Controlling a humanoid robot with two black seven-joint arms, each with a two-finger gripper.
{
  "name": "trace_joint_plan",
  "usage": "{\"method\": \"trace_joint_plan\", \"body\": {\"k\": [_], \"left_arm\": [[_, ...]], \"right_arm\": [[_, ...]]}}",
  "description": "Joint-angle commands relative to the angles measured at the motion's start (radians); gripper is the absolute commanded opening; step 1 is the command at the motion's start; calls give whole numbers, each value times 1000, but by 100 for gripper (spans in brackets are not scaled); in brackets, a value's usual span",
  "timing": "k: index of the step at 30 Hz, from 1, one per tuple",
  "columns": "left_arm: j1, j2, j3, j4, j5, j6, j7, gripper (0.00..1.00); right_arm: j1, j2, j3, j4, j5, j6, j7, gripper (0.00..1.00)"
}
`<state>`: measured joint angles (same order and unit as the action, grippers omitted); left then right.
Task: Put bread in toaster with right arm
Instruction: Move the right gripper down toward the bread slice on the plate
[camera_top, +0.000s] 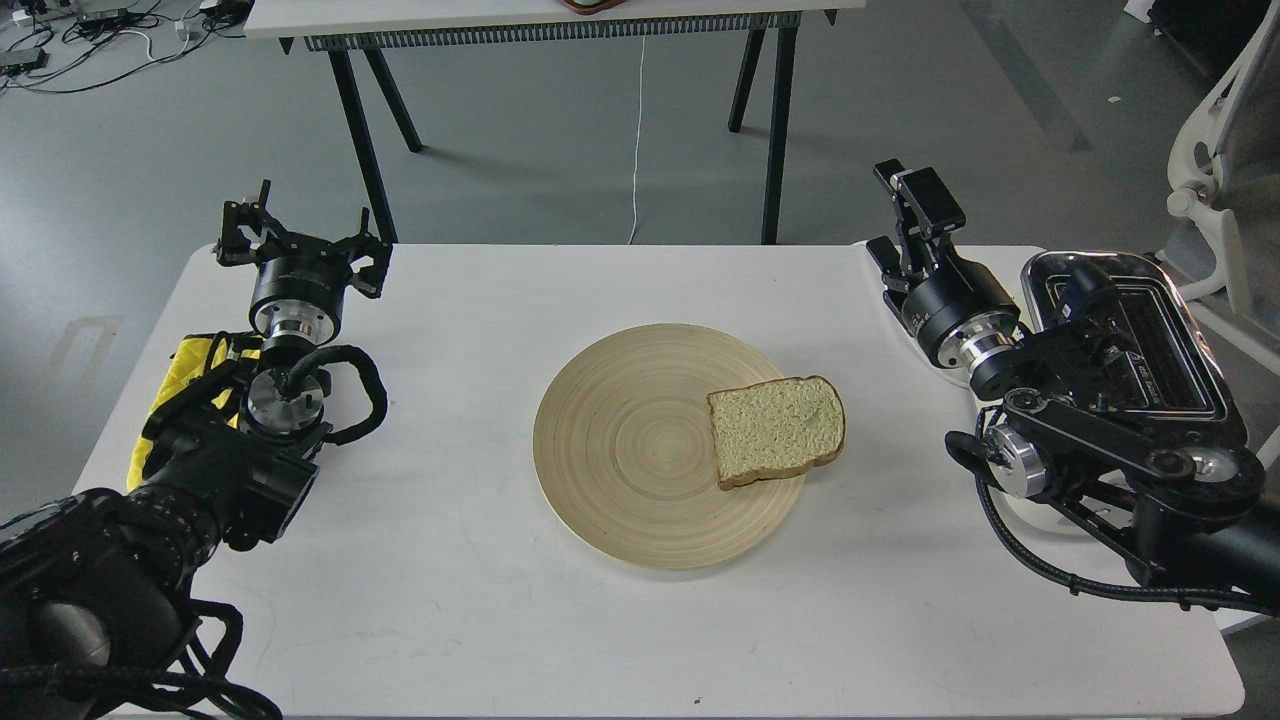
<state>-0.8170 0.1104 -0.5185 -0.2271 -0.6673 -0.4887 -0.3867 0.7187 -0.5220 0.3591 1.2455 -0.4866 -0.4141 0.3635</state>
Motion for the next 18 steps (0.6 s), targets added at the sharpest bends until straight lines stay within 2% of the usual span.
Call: {"method": "trace_joint_plan", "body": {"k": [1, 8, 13, 18], "left_arm": [[1, 0, 0, 0, 0, 0, 0, 100], [1, 0, 0, 0, 0, 0, 0, 100], [1, 0, 0, 0, 0, 0, 0, 100], [1, 0, 0, 0, 0, 0, 0, 100]], "right_arm": [[-1, -59, -87, 14, -41, -40, 2, 99], [-15, -65, -202, -3, -87, -75, 2, 99], [-33, -55, -288, -67, -101, -75, 2, 99], [-67, -52, -307, -77, -113, -75, 2, 99]]}}
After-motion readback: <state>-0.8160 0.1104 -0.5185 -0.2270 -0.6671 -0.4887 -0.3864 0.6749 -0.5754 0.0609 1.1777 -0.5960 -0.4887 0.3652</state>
